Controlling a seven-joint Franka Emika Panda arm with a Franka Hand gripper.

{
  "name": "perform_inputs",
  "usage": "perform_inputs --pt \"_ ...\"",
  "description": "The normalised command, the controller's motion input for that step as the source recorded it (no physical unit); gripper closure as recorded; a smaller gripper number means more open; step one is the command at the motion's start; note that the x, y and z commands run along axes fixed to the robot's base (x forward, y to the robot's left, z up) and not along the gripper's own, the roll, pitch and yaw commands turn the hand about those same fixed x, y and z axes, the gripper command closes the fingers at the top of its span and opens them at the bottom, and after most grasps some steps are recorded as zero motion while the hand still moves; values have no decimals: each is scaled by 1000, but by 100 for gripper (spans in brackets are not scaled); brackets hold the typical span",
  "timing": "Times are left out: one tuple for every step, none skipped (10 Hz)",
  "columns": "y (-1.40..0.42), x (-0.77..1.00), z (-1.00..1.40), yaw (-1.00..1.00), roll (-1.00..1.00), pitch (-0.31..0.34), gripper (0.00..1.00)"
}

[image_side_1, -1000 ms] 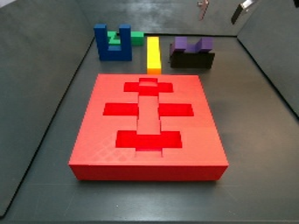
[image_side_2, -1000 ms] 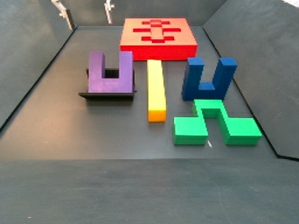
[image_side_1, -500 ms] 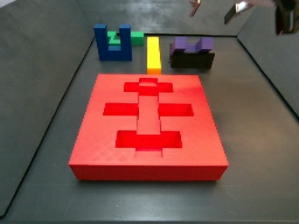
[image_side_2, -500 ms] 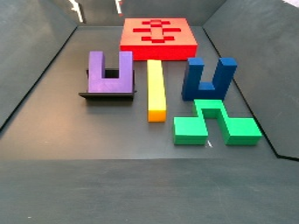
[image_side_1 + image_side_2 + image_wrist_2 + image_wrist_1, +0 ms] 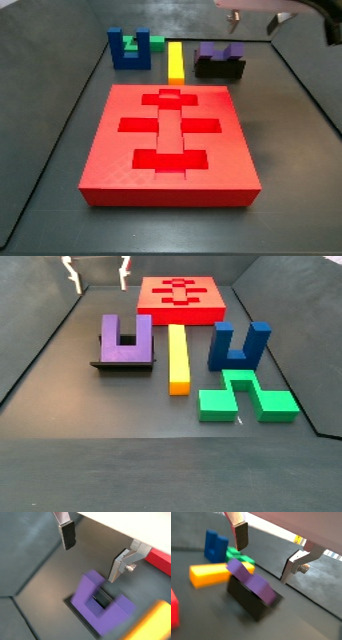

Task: Pick up the purple object. Move up. Place the purple object on the fixture. Regrasp the purple object. Move to above the board. Insert the purple object.
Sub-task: Regrasp the purple object.

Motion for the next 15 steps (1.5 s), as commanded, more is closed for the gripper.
perform_inputs --pt "0 57 -20 369 317 -1000 0" --pt "0 260 -223 266 617 0 0" --pt "0 411 -309 194 700 294 0" --pt "0 480 -223 31 789 503 0" --pt "37 500 -106 -91 694 771 0" --pt "37 423 -54 -109 643 843 0" --pt "0 471 -246 -143 583 746 0" --pt "-9 651 -226 -54 309 509 0" --pt "0 777 -220 -14 163 354 0" --pt "0 689 -263 -26 126 286 0" --pt "0 614 -346 -17 71 209 0" --pt "0 551 -369 0 0 74 0" --pt "71 509 -266 0 -60 0 0" --pt "171 489 -180 31 -143 -123 0" --pt "211 434 -134 63 -157 -186 0"
